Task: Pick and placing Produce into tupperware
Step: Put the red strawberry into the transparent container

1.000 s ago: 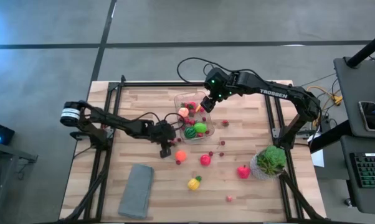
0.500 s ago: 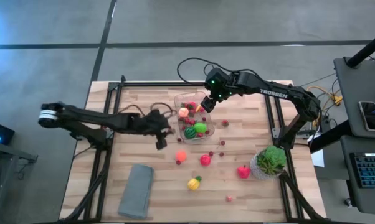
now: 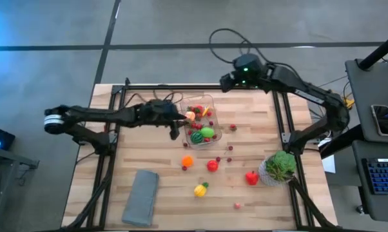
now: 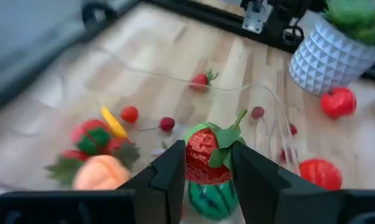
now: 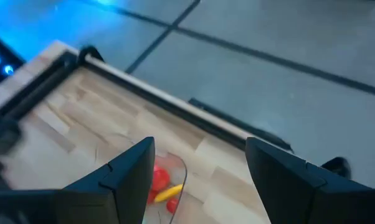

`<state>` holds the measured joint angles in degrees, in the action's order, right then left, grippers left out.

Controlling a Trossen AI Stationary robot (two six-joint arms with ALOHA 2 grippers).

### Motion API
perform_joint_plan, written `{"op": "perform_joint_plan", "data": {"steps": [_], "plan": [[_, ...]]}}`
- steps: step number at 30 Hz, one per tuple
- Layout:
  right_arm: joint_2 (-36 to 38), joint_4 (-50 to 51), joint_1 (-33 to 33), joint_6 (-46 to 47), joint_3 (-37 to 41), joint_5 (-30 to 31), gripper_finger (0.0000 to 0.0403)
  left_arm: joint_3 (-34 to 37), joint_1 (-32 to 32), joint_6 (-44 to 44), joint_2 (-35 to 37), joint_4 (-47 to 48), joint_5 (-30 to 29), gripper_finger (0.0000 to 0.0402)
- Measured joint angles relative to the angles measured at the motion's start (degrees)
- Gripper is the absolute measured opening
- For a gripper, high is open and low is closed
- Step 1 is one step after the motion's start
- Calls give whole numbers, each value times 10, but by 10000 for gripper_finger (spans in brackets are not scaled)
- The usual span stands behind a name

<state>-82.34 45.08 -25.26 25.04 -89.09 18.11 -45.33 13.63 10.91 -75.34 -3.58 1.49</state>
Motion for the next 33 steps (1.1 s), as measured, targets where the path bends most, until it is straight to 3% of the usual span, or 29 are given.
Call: {"op": "perform_joint_plan", "data": {"steps": [3, 6, 11, 18, 24, 28, 33], "plan": [[23, 4, 0, 3, 4, 0, 242, -25, 19, 53, -55, 6, 33, 102], [32, 15, 0, 5, 8, 0, 244, -57, 19, 50, -93, 2, 40, 115], [35, 58, 0, 22, 10, 0, 246, -98, 19, 50, -125, 2, 39, 171], [16, 170, 2, 14, 12, 0, 245, -98, 19, 48, -110, 14, 45, 259], [-12, 342, 2, 20, 31, -6, 239, -93, 18, 52, -64, 115, 45, 278], [-25, 365, -7, 39, 90, -77, 236, -88, 18, 70, -36, 193, 45, 279], [-43, 246, -14, 95, 186, -216, 236, -78, 18, 83, -16, 233, 45, 279]]}}
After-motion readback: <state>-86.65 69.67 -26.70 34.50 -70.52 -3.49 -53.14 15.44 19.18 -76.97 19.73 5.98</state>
